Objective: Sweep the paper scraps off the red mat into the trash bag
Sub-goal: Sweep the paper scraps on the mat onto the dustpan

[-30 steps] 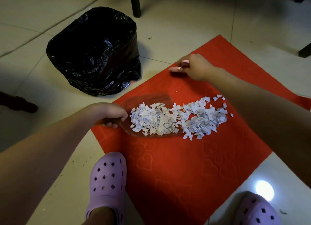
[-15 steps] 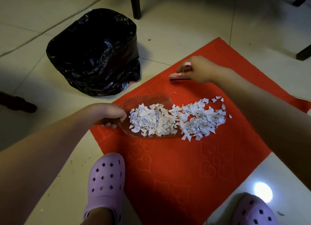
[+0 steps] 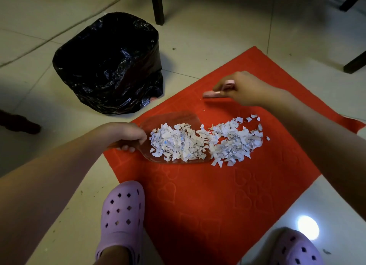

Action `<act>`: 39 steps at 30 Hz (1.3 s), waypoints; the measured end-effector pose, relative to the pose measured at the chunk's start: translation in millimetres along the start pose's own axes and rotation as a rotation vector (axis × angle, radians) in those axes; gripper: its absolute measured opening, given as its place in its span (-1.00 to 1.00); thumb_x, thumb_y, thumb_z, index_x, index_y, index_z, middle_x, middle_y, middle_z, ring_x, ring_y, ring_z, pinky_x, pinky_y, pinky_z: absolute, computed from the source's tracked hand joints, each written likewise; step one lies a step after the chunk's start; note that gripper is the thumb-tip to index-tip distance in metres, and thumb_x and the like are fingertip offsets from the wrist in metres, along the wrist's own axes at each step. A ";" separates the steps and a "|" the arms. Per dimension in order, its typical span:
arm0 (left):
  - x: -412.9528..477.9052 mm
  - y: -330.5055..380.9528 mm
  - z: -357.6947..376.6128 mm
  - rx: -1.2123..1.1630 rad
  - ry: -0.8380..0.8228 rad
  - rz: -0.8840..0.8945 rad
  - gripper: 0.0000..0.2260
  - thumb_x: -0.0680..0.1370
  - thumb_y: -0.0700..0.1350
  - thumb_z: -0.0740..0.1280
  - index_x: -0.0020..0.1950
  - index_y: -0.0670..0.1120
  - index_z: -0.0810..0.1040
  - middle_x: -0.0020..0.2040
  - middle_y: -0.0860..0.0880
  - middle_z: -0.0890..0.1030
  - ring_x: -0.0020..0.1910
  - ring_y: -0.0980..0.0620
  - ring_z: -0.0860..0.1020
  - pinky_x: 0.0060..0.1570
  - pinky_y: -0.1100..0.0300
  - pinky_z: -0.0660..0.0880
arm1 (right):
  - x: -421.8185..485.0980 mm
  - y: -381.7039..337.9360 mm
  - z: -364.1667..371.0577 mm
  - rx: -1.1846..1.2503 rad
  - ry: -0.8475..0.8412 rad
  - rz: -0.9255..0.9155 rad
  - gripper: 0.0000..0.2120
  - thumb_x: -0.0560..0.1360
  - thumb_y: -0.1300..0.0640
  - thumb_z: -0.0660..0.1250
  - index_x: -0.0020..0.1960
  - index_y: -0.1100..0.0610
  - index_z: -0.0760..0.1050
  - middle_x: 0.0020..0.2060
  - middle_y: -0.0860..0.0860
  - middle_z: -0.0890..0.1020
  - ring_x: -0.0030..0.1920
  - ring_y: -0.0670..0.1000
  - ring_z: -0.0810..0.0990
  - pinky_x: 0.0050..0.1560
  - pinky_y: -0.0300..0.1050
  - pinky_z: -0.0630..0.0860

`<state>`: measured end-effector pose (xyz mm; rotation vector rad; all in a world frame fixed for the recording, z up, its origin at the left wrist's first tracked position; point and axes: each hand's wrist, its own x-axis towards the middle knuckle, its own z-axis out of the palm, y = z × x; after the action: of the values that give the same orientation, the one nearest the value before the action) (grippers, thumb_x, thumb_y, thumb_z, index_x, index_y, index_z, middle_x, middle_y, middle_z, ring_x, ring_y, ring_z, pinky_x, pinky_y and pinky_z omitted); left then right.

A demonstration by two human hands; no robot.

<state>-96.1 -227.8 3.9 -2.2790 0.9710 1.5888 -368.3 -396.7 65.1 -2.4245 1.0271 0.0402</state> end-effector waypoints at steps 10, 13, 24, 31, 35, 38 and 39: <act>-0.7 -0.7 1.7 0.011 -0.001 0.010 -0.89 0.44 -0.17 0.20 -0.23 -0.19 0.45 -0.51 -0.08 0.47 -0.61 0.05 0.26 -0.50 0.29 0.18 | 27.3 -2.7 18.4 -0.045 -0.298 0.002 -0.80 0.53 0.15 0.32 0.14 0.08 0.58 0.04 -0.01 0.61 -0.05 -0.07 0.54 -0.07 -0.20 0.40; -2.0 -0.6 1.6 0.009 -0.007 0.007 -0.90 0.44 -0.17 0.20 -0.20 -0.19 0.45 -0.50 -0.07 0.47 -0.61 0.05 0.26 -0.49 0.29 0.19 | 5.4 -3.3 3.1 -0.074 -0.440 -0.003 -0.81 0.54 0.20 0.28 0.13 0.08 0.57 -0.12 -0.15 0.58 -0.18 -0.23 0.48 -0.22 -0.33 0.30; -2.9 1.4 1.6 0.004 0.004 0.002 -0.91 0.43 -0.18 0.21 -0.21 -0.19 0.46 -0.49 -0.09 0.47 -0.60 0.04 0.26 -0.49 0.30 0.18 | 23.1 -0.9 20.8 -0.035 -0.166 -0.017 -0.78 0.52 0.14 0.33 0.15 0.07 0.59 0.14 0.04 0.62 0.15 0.07 0.55 0.15 -0.10 0.43; -0.9 1.5 1.8 0.009 0.018 -0.005 -0.91 0.43 -0.17 0.21 -0.20 -0.18 0.45 -0.49 -0.09 0.48 -0.61 0.05 0.27 -0.51 0.32 0.19 | -4.5 -0.4 21.6 -0.116 -0.405 -0.080 -0.82 0.53 0.16 0.31 0.10 0.03 0.60 0.01 -0.08 0.63 0.02 -0.02 0.58 0.02 -0.09 0.48; -3.0 3.7 0.9 0.038 0.011 -0.006 -0.89 0.43 -0.17 0.20 -0.23 -0.19 0.46 -0.51 -0.08 0.48 -0.63 0.05 0.28 -0.51 0.33 0.18 | -32.9 2.1 -0.7 0.053 -0.140 -0.055 -0.79 0.52 0.14 0.32 0.15 0.04 0.59 -0.02 -0.12 0.61 -0.03 -0.12 0.55 -0.03 -0.21 0.42; -3.3 6.0 -1.2 0.067 0.023 -0.005 -0.87 0.43 -0.18 0.20 -0.26 -0.20 0.47 -0.52 -0.08 0.48 -0.64 0.05 0.27 -0.50 0.31 0.18 | -39.2 23.0 -3.5 0.145 0.200 0.085 -0.77 0.53 0.14 0.32 0.17 0.10 0.58 0.08 0.01 0.64 0.03 -0.10 0.52 0.02 -0.22 0.37; -3.2 6.9 -1.6 0.071 0.024 -0.007 -0.87 0.43 -0.18 0.21 -0.26 -0.20 0.47 -0.52 -0.08 0.48 -0.64 0.04 0.27 -0.49 0.31 0.18 | -36.5 32.9 -0.2 0.169 0.293 0.166 -0.76 0.54 0.15 0.30 0.18 0.13 0.58 0.12 0.05 0.63 0.07 -0.05 0.53 0.04 -0.20 0.36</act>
<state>-99.8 -232.6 8.7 -2.2562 1.0074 1.5024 -416.8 -391.9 58.7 -2.2289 1.3023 -0.3404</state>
